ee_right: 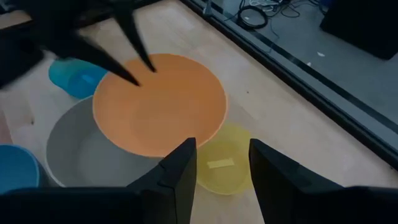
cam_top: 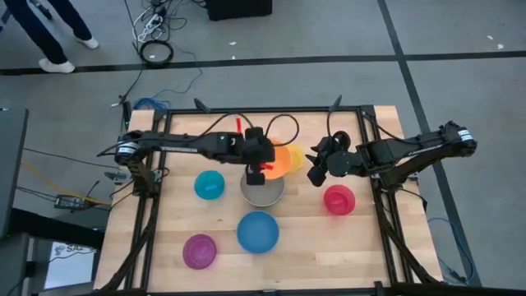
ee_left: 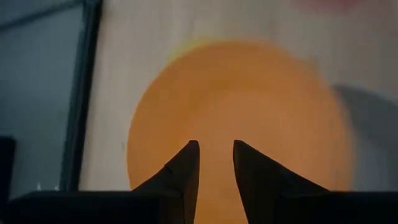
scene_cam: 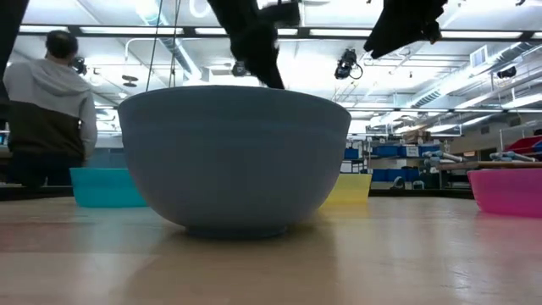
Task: Nest bowls inside each other
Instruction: Stack the orange bowl on top of the gray bowl, then stack the blue bowl on top of the orange bowl
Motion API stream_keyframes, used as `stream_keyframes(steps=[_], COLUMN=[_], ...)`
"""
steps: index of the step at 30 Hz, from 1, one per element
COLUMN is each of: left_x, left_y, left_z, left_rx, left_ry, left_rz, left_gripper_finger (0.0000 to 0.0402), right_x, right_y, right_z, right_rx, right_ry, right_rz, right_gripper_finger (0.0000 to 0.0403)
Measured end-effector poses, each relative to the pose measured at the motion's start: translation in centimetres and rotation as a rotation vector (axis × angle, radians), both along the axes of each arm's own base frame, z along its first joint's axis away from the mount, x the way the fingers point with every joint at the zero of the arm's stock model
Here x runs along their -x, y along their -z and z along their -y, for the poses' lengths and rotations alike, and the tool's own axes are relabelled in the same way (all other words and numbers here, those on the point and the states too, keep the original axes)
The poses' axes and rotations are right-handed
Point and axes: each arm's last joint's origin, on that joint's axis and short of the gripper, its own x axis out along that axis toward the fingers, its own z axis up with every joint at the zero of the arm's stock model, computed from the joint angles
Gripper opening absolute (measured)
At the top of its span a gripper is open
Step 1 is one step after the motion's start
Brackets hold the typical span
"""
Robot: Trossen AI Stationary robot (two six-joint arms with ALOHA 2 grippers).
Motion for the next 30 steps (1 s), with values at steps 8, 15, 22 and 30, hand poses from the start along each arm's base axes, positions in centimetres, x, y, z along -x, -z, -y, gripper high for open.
stream_keyframes(steps=[8,15,22,30], left_x=[0.6,1.8,1.3,3.1], left_y=[2.3,0.6,-3.9,-7.0], left_z=[0.1,1.9,2.7,1.6], left_rx=[0.298,0.501,0.391,0.069], left_ry=[0.073,0.143,0.18,0.005], left_rz=[-0.175,-0.273,-0.162,-0.245], left_gripper_finger=[0.0105,0.0105,0.0105,0.0105], right_x=[0.1,0.1,0.1,0.2], right_y=[0.8,0.8,0.8,1.1], right_z=[0.1,0.1,0.1,0.5], right_rx=[-0.005,-0.012,-0.021,0.003], right_ry=[0.012,0.017,0.026,0.056], right_rz=[-0.019,-0.014,-0.007,-0.026], right_gripper_finger=[0.0135,0.0135,0.0135,0.0135])
